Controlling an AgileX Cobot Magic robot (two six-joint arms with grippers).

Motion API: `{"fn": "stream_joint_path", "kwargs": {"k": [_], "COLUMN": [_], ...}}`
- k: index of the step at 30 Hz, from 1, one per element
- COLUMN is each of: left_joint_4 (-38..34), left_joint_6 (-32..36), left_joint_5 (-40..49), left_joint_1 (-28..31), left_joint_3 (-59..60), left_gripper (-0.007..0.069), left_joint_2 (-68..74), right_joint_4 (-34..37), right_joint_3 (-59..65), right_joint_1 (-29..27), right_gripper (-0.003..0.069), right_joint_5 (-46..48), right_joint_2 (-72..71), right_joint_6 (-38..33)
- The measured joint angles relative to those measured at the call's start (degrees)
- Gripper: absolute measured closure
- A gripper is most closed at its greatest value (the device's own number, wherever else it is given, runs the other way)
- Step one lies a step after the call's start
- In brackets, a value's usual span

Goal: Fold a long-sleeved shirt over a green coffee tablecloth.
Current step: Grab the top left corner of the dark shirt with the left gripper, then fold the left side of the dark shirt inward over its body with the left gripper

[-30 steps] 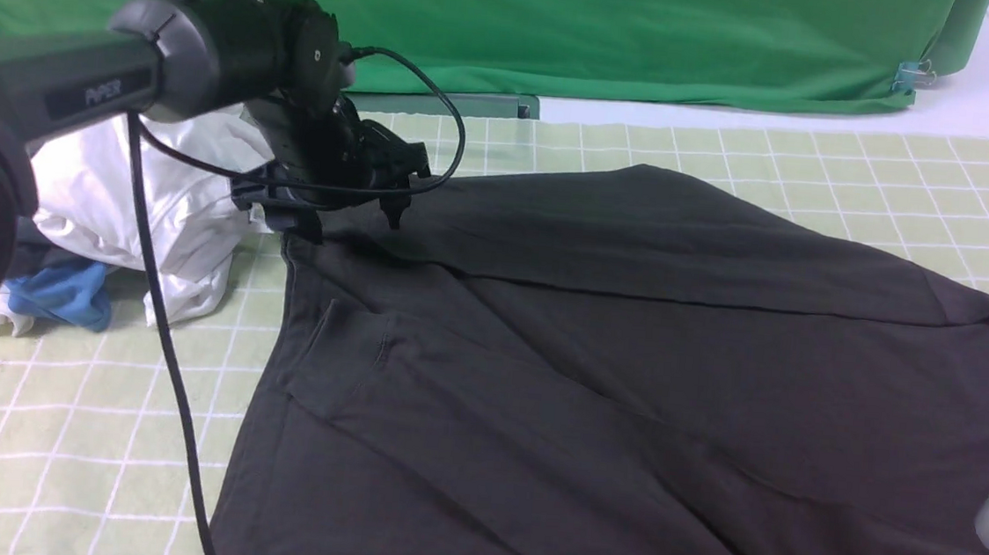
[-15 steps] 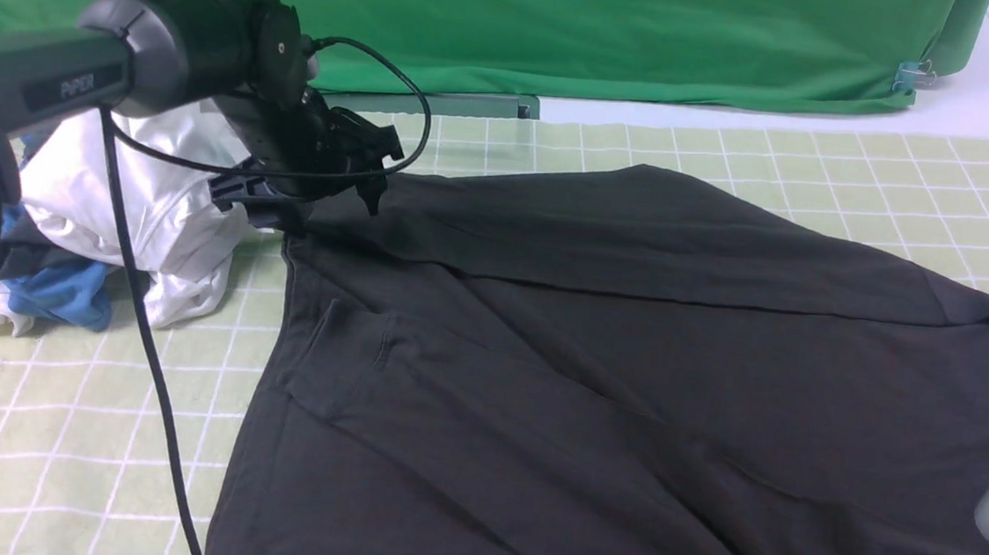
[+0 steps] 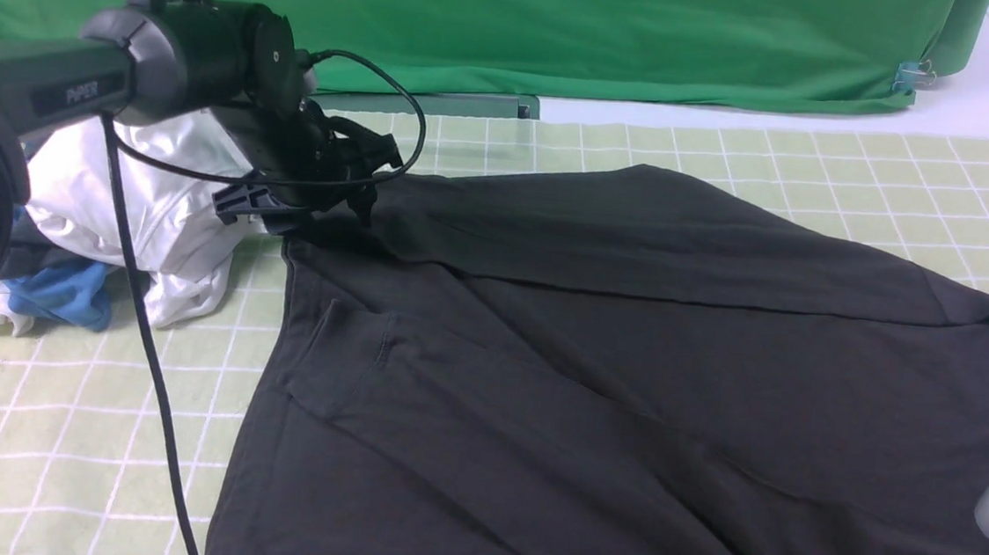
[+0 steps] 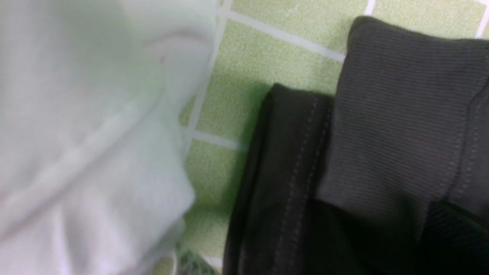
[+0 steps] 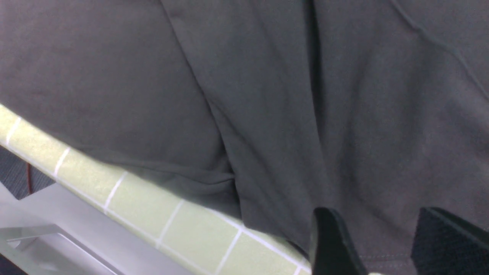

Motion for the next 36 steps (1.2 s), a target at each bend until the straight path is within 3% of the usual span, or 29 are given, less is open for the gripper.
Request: {"fn": "stream_joint_path", "kwargs": {"k": [5,7,19,21,24,26,31,36], "left_joint_4": [-1.91,-2.41,-4.35,-4.46,-3.90,-2.99,-0.95,1.59], "left_joint_6": [5.83,7.58,13.63,13.74,13.93,13.97,11.62,8.75], "left_joint_5": [0.31,1.12,13.11,15.45,16.76,17.10,17.35,18.11], "left_joint_1": [0.04,0.04,0.04,-0.28,-1.80,-3.85,-8.20,-10.28], "left_joint_3": [-1.08,-1.80,-3.28,-3.28,-1.71,0.71,7.90,15.40], "left_gripper": [0.0571,0.0588,0.0591,0.0591,0.0591,0.0591,0.0591,0.0591], "left_joint_2": [0.32,0.26,-8.96,-10.59,-13.79,-16.54,-22.62,-28.54], "right_joint_4": [0.00,0.00,-2.67,-7.23,-15.38,-21.79,-28.15,-28.52], "right_joint_3": [0.00,0.00,0.00,-0.46,-2.64,-4.86,-8.77,-9.62], "right_joint_1": [0.00,0.00,0.00,0.00,0.00,0.00,0.00,0.00], "right_gripper": [0.0356,0.0356,0.0364,0.0413,0.0573,0.0631,0.0660,0.0661], "right_joint_5": [-0.06,-0.06,-3.06,-4.15,-4.66,-4.82,-4.14,-3.36], "right_joint_2": [0.00,0.00,0.00,0.00,0.55,1.26,3.72,5.74], "right_joint_6": [0.00,0.00,0.00,0.88,5.29,8.48,11.27,11.48]}}
